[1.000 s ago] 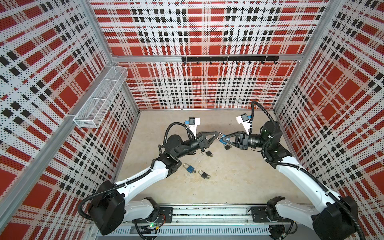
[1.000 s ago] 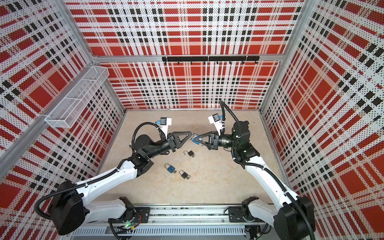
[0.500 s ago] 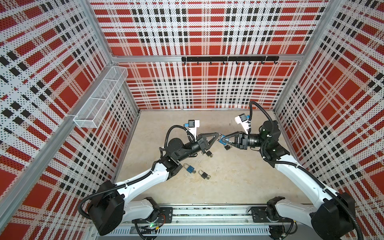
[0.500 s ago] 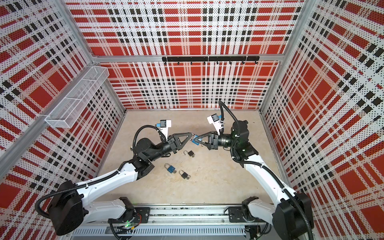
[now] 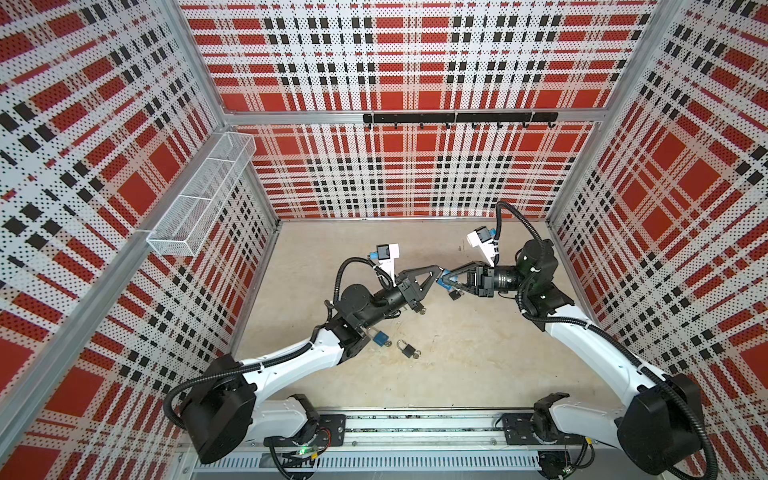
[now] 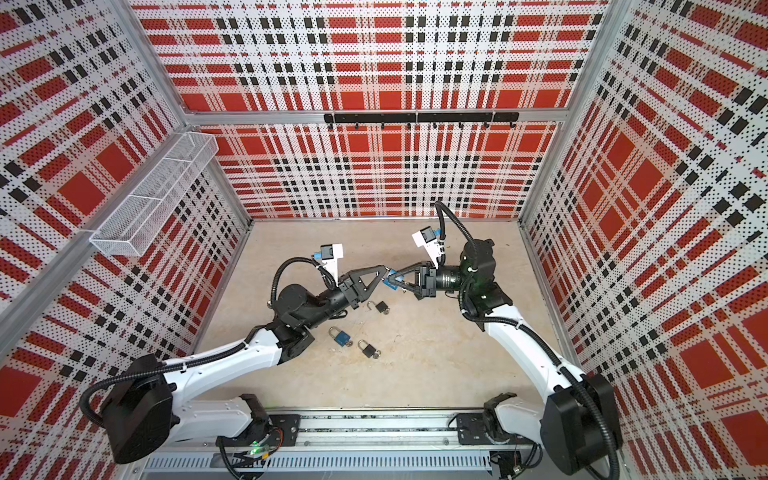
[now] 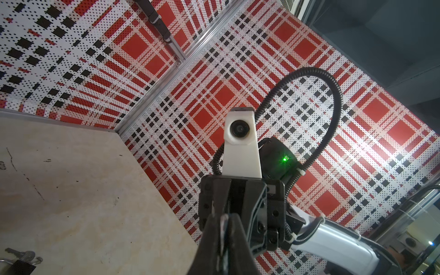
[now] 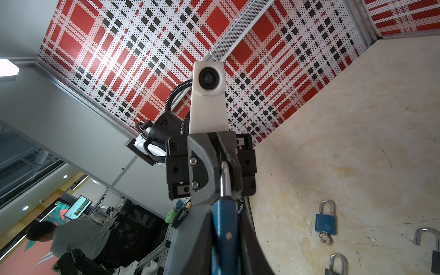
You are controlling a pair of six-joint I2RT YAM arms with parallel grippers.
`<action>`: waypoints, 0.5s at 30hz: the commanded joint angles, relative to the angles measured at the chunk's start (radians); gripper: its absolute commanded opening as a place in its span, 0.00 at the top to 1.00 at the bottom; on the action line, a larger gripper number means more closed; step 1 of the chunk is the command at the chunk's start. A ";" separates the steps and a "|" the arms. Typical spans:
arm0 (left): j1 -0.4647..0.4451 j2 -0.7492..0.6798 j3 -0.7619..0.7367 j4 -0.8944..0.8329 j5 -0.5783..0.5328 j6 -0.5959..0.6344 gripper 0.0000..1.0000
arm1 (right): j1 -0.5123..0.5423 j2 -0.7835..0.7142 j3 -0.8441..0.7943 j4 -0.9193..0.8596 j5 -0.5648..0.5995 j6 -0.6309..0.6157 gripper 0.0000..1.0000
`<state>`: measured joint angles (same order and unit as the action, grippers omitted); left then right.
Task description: Lock with the key
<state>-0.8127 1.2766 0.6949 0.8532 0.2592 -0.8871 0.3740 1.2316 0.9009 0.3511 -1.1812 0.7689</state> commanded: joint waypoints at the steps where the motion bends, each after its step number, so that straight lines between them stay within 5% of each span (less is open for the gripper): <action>1: -0.109 0.047 -0.036 -0.138 0.201 0.001 1.00 | 0.043 0.024 0.037 0.159 0.078 0.004 1.00; 15: 0.048 -0.051 0.012 -0.138 0.312 -0.067 0.99 | 0.045 -0.030 0.013 0.032 0.107 -0.089 1.00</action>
<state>-0.7475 1.2297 0.6930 0.8150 0.3954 -0.9245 0.4015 1.2243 0.9009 0.3248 -1.1610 0.7338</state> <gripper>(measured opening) 0.094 0.173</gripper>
